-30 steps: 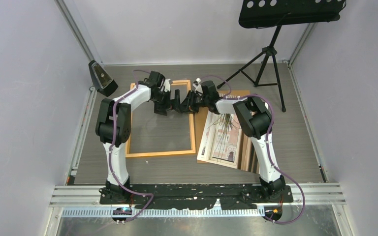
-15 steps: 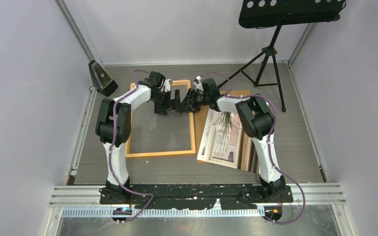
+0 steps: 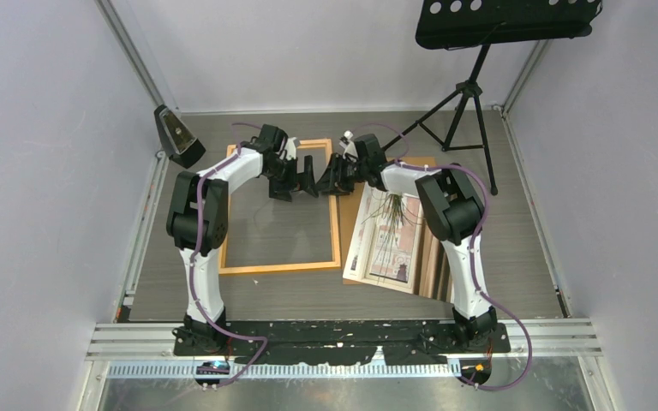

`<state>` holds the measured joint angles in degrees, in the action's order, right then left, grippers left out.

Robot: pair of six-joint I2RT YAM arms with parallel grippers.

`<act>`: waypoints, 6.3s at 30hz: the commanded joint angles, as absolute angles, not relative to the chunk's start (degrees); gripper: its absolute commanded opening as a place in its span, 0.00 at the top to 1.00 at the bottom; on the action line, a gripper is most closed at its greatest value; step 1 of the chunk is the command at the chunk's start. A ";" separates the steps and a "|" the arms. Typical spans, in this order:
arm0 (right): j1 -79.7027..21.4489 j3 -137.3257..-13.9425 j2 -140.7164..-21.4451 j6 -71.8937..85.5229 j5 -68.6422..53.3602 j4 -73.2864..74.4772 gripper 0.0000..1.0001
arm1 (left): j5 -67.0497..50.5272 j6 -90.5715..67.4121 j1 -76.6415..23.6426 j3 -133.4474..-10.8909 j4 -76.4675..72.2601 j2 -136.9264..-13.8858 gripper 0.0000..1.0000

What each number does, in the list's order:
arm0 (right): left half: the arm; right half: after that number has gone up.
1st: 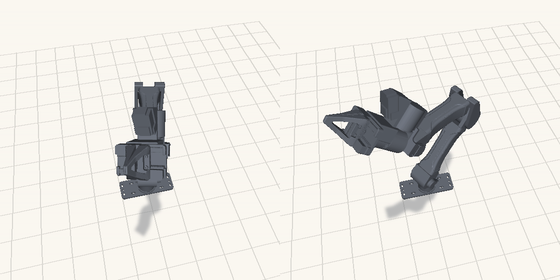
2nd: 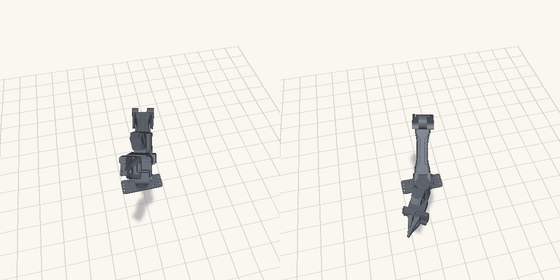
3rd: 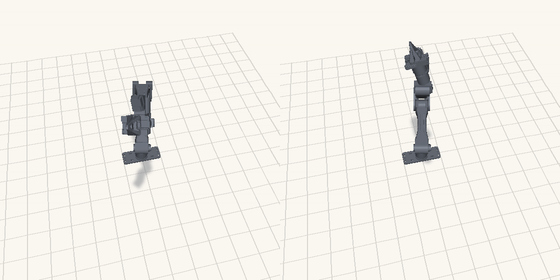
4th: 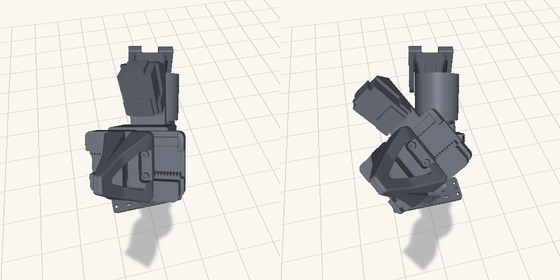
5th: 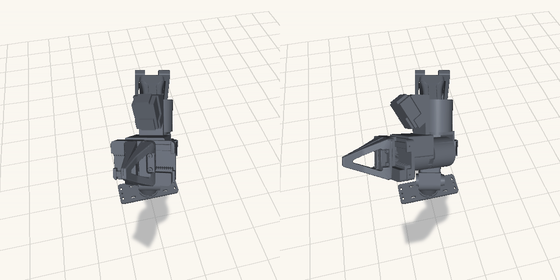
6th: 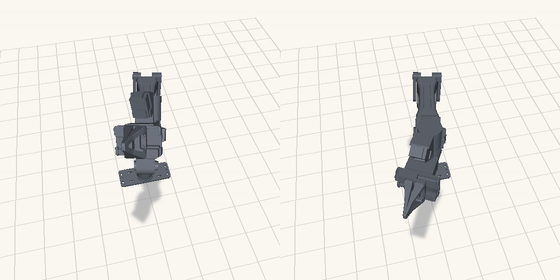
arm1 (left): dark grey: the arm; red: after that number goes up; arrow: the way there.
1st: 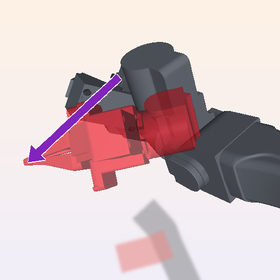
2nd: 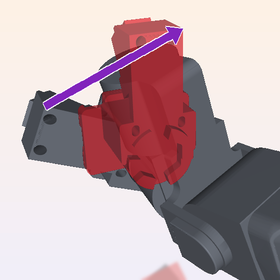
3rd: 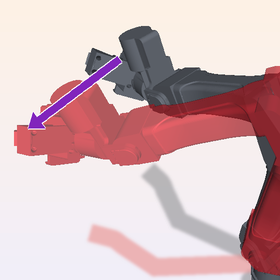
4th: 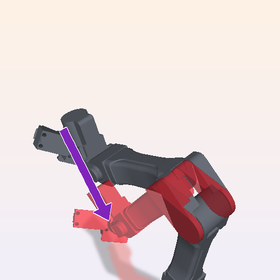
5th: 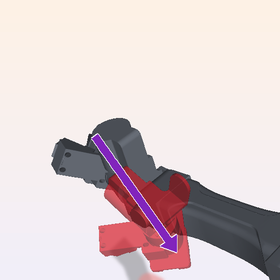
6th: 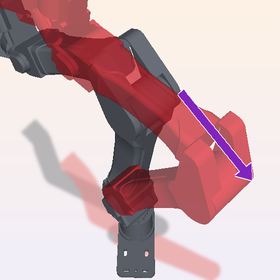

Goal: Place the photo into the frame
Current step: Place the photo frame item in the photo frame.

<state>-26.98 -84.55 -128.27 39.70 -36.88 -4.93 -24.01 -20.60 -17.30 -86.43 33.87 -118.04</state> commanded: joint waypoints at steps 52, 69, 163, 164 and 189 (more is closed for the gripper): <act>-24.61 -89.67 -120.43 27.32 -31.62 6.79 0.48 | -21.91 -19.39 -17.84 -84.12 32.25 -118.60 0.02; -24.54 -93.88 -117.83 19.41 -28.37 11.94 0.46 | -19.53 -18.64 -17.84 -82.74 32.17 -116.20 0.01; -34.23 -85.85 -121.48 11.19 -14.91 15.00 0.70 | -12.74 -1.87 12.66 -65.59 42.02 -81.35 0.00; -34.34 -85.16 -120.94 11.26 -14.84 14.58 0.71 | -12.64 -1.83 12.66 -65.38 42.01 -81.32 0.00; -35.79 -80.79 -117.64 23.32 -7.23 9.01 0.80 | -12.20 -1.55 12.66 -62.76 40.65 -80.24 0.00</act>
<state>-35.57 -80.12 -118.87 19.55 -9.06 10.31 -11.99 -2.44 12.19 -63.05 42.57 -82.06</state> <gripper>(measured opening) 0.325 0.994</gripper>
